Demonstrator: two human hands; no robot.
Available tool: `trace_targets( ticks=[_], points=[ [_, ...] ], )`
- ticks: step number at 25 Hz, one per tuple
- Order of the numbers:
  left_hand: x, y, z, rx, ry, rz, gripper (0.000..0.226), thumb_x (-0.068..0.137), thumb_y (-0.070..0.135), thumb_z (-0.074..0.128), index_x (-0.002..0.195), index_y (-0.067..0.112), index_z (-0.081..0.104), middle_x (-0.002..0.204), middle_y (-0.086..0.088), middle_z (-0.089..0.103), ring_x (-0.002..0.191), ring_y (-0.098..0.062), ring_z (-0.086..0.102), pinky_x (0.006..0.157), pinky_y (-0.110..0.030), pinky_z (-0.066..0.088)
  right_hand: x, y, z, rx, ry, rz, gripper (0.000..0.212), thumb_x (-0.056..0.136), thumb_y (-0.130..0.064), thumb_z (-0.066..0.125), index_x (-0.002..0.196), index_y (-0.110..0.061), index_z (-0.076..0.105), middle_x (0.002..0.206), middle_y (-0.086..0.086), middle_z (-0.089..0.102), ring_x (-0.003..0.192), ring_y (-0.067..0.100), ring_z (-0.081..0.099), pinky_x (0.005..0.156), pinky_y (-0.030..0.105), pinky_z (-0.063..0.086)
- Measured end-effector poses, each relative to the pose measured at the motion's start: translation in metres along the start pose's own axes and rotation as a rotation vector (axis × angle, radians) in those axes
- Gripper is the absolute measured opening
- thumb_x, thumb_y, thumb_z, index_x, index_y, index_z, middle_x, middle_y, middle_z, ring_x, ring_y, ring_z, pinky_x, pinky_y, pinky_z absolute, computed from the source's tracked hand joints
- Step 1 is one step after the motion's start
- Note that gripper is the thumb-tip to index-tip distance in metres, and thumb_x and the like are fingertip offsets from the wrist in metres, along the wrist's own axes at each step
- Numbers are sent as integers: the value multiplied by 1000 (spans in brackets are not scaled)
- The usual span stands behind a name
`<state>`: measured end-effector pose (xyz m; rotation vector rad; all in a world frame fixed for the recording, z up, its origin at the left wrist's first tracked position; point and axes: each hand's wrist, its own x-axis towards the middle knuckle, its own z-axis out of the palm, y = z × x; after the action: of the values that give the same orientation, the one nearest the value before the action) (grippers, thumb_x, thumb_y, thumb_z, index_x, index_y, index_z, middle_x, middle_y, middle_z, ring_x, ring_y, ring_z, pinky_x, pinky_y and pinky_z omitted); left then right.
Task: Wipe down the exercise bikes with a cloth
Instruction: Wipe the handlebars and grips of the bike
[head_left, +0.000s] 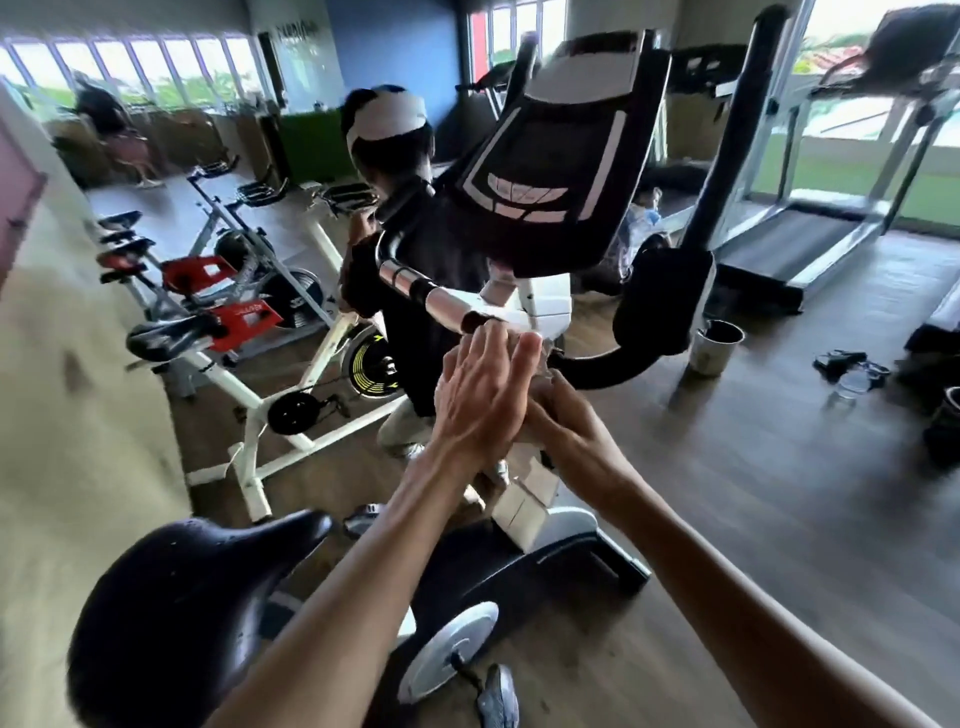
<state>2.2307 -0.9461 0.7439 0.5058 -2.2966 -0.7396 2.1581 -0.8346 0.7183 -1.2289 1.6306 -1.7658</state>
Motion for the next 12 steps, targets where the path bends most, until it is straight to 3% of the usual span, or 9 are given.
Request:
trace_targets(
  ticks=[2,4,5,7,8,10,11,12],
  points=[
    [-25,0,-11,-55,-68,-47,80,93,79,3,123,25,55,123,2,56,121,-7,45,112,-31,28,-4,3,5,70,-44,19,18,97,-17,60,109,-3,59,84,7,66,76,22,63,69,37,54],
    [-49,-9,-25,-117,-70,-134,68,102,67,16,145,25,48,142,-6,51,128,7,37,109,-13,23,-10,7,18,144,-76,98,14,100,-3,55,111,-7,64,87,9,67,79,22,61,70,41,55],
    [-62,-15,-33,-115,12,-195,66,103,63,24,149,21,46,143,-5,51,127,6,39,106,-10,25,-14,11,26,191,-85,151,19,101,0,53,111,-10,66,89,9,69,81,21,62,72,42,56],
    [-87,-35,-50,-85,251,-443,64,97,62,36,135,16,57,128,-7,60,115,-11,54,99,-23,42,-20,17,42,272,-74,237,22,101,3,51,110,-9,67,90,7,71,84,21,64,72,39,57],
    [-101,-43,-61,-138,306,-624,60,98,62,41,122,13,64,113,-7,64,101,-17,59,88,-30,48,-21,19,49,311,-84,272,21,101,3,51,109,-8,66,88,5,71,82,20,65,68,35,58],
    [-126,-52,-79,-451,125,-938,64,100,64,43,110,6,68,87,-5,68,76,-18,62,67,-29,47,-22,21,62,391,-148,320,20,99,5,50,106,-7,65,85,5,72,78,20,67,62,29,58],
    [-139,-55,-87,-638,62,-983,65,98,65,45,119,8,67,89,-5,73,78,-18,68,71,-30,51,-22,19,70,419,-207,328,21,99,5,51,106,-8,66,88,6,73,80,20,68,64,30,59],
    [-150,-58,-92,-790,88,-947,59,95,63,53,126,14,67,102,-8,76,91,-21,71,84,-36,54,-22,18,78,419,-264,328,21,99,4,52,106,-9,66,91,6,74,83,20,70,68,32,60]
  ],
)
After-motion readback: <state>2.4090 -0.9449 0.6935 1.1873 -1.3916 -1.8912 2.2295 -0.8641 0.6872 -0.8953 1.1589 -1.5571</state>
